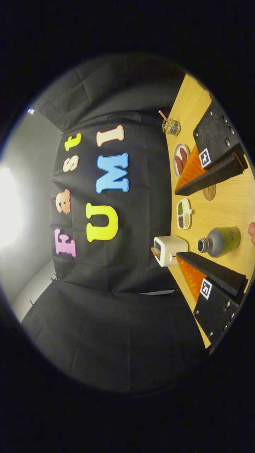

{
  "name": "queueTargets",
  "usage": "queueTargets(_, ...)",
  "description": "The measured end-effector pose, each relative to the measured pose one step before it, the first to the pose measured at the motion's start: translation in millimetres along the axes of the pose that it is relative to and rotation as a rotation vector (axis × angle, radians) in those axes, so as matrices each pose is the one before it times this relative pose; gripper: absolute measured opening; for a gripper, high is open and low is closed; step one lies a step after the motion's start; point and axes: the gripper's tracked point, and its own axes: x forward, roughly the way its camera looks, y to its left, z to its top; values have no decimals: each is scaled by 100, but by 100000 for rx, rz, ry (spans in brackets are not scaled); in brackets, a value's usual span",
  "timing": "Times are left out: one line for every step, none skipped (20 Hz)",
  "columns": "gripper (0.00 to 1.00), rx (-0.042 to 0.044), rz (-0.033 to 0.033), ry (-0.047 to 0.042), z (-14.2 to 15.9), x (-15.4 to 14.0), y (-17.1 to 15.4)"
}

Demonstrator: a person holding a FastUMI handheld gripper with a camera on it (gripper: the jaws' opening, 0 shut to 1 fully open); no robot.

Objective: Take the bottle from table, then pour the juice into the cup, finally place the bottle on the coaster

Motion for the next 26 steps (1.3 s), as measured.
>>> queueTargets(97,121,222,706,-369,225,393)
queueTargets(97,264,51,683,-479,199,265)
queueTargets(97,460,64,892,-480,269,284)
queueTargets(97,397,-227,924,-543,193,281)
queueTargets(97,360,-207,1097,-463,276,207)
queueTargets(97,327,-33,1133,-723,353,250)
queueTargets(97,29,-139,1382,-693,289,220)
queueTargets(97,-359,-80,1784,-693,248,155)
queueTargets(97,-627,-125,1664,-751,240,177)
queueTargets(97,-484,15,1523,-647,95,152)
queueTargets(97,-191,61,1574,-661,187,160)
queueTargets(97,27,-291,1803,-821,190,13)
queueTargets(97,180,-236,1658,-725,222,48)
queueTargets(97,261,-228,1275,-604,77,103)
queueTargets(97,200,-150,1074,-481,84,21)
queueTargets(97,216,-322,1208,-620,98,-3)
queueTargets(97,260,-138,862,-449,213,33)
queueTargets(97,433,-253,869,-433,218,-67)
queueTargets(97,503,-79,834,-443,191,-3)
queueTargets(98,322,-94,765,-422,224,39)
queueTargets(97,58,29,919,-438,139,-11)
queueTargets(97,34,-19,1113,-550,181,44)
queueTargets(97,-118,149,1024,-432,200,52)
queueTargets(97,-58,57,1101,-514,103,73)
queueTargets(97,108,9,994,-413,123,16)
queueTargets(97,356,143,984,-395,114,62)
